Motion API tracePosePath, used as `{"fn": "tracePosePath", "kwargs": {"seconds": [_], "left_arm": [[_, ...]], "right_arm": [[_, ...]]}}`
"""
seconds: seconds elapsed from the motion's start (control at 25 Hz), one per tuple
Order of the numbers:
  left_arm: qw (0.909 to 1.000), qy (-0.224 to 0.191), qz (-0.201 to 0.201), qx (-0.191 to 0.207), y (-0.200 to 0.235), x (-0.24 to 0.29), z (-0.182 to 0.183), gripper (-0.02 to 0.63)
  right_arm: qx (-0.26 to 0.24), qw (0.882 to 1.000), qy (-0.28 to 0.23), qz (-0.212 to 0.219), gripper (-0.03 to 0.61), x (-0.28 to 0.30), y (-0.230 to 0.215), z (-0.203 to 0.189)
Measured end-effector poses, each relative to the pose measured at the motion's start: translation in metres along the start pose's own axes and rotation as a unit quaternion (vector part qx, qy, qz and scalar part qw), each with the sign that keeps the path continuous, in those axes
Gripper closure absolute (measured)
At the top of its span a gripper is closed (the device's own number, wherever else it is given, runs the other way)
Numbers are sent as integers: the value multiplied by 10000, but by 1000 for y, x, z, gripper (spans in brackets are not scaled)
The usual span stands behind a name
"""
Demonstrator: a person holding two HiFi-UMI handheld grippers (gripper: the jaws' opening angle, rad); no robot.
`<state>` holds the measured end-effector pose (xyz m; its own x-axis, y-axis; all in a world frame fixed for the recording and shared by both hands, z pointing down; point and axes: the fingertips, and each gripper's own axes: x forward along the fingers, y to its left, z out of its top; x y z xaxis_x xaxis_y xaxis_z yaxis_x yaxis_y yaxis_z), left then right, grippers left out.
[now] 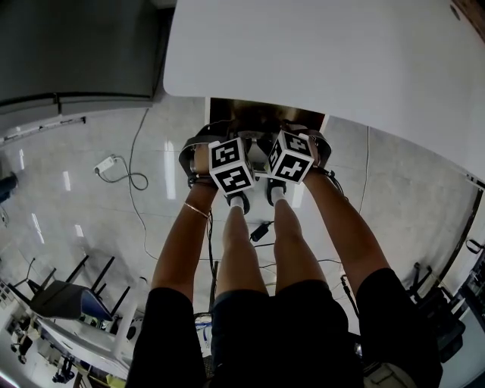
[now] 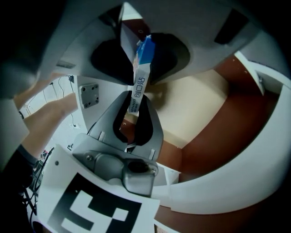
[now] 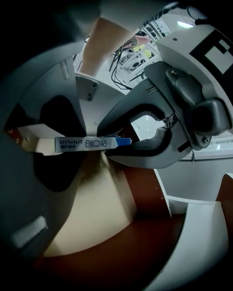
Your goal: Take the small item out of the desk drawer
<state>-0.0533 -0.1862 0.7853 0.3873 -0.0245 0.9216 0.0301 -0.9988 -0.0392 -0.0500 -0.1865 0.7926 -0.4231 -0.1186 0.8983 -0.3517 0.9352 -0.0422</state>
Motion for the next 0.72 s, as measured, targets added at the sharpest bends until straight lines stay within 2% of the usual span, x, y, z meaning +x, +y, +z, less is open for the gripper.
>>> {"fn": "tracePosePath", "kwargs": {"seconds": [0.2,0.36,0.44,0.72], "left_arm": [[9996,-181,190,-120,-2,-16,2,504],[9982,-419,318,-279,-4,-33,11,551],[9969,-537,494,-305,-1,-43,16,614],[9918,-814,818,-546,8,-79,31,617]], "right_arm": [[-81,9999,22,-87,471,-8,5,8],[129,9998,-43,-172,471,-18,6,11],[173,9996,-65,-195,471,-25,7,12],[423,9984,-238,-288,471,-54,10,21]]}}
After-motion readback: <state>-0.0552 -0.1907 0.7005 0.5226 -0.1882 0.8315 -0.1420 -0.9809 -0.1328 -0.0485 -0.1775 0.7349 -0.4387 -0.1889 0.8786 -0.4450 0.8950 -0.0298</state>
